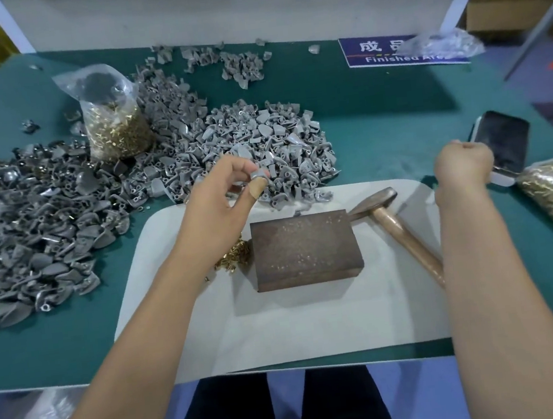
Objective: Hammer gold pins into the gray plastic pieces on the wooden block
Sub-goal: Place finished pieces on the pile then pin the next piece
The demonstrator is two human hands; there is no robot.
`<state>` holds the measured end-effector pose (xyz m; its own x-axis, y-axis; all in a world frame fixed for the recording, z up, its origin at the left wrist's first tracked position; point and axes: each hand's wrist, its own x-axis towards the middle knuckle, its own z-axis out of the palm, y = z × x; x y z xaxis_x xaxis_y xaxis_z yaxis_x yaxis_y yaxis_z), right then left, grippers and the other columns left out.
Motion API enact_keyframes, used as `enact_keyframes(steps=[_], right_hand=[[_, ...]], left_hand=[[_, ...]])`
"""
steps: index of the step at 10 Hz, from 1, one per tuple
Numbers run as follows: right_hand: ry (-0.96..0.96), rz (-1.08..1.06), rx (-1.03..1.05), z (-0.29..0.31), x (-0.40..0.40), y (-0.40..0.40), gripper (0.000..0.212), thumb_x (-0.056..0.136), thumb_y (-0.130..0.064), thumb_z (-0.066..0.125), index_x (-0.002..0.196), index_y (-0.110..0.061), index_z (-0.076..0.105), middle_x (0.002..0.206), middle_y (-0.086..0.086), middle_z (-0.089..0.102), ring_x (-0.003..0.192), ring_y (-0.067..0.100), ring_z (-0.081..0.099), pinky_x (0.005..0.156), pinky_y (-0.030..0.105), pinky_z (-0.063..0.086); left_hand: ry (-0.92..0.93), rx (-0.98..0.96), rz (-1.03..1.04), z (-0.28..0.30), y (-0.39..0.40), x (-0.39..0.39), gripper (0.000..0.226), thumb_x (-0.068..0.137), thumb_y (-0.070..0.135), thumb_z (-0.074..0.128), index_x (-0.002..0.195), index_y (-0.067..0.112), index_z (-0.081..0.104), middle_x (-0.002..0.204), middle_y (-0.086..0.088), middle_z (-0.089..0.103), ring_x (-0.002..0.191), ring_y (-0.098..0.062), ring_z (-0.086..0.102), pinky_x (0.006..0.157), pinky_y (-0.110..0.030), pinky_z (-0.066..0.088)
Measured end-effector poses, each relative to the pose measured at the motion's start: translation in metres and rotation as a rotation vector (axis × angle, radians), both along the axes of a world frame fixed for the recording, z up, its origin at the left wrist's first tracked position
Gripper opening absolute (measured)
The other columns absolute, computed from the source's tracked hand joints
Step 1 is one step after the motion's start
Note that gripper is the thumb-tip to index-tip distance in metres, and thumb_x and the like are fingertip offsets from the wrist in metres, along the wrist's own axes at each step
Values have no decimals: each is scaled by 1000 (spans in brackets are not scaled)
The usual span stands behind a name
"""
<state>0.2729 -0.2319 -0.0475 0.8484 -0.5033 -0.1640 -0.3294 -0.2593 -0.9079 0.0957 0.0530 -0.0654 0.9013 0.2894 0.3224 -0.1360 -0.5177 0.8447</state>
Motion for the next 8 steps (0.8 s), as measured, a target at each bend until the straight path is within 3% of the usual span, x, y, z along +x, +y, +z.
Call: enact_keyframes(steps=[1,2,4,5,6,7,8], right_hand=[[-30,-30,47,-5,2,6,32,100,-24,42,120,-11,63,124,13,63,110,28,49,101,35,39],[-30,-103,4,-5,3,7,31,106,-20,40,130,-10,58,134,18,58,135,32,37,88,24,32],[-34,-102,-66,-9,-3,-7,31,105,-15,39,130,-11,57,131,19,60,136,33,36,97,28,36],[-29,-91,-148,-10,-11,-8,29,105,-14,40,129,-10,57,132,22,57,135,34,37,89,23,32],[-15,-79,-175,-8,-14,-6,28,105,-16,40,127,-10,57,134,24,50,134,35,40,99,32,37],[-45,16,-215,-6,-19,-3,26,105,-18,44,123,-8,61,129,21,58,131,34,46,96,32,39],[-186,180,-251,0,-32,9,24,104,-22,48,112,-8,66,108,7,67,113,29,61,84,25,40]], left_hand=[[-7,17,-4,0,1,1,11,97,43,65,101,45,56,104,27,67,104,7,62,78,-8,45],[8,25,-23,0,0,3,11,96,44,66,103,44,57,103,25,68,102,6,63,81,-13,47],[51,36,-26,0,-5,8,13,94,45,69,99,46,58,102,36,64,99,13,60,79,-17,43],[67,43,-24,1,-7,8,13,93,46,69,97,48,58,102,36,65,99,14,60,79,-17,44],[55,13,3,0,-5,5,13,92,47,70,96,51,58,102,34,66,99,12,61,79,-18,44],[52,-16,23,-1,-4,5,14,90,54,67,100,52,57,103,30,69,102,8,63,79,-19,44],[57,-4,-11,1,-4,6,16,93,56,61,108,55,54,105,24,73,105,4,65,76,-17,46]])
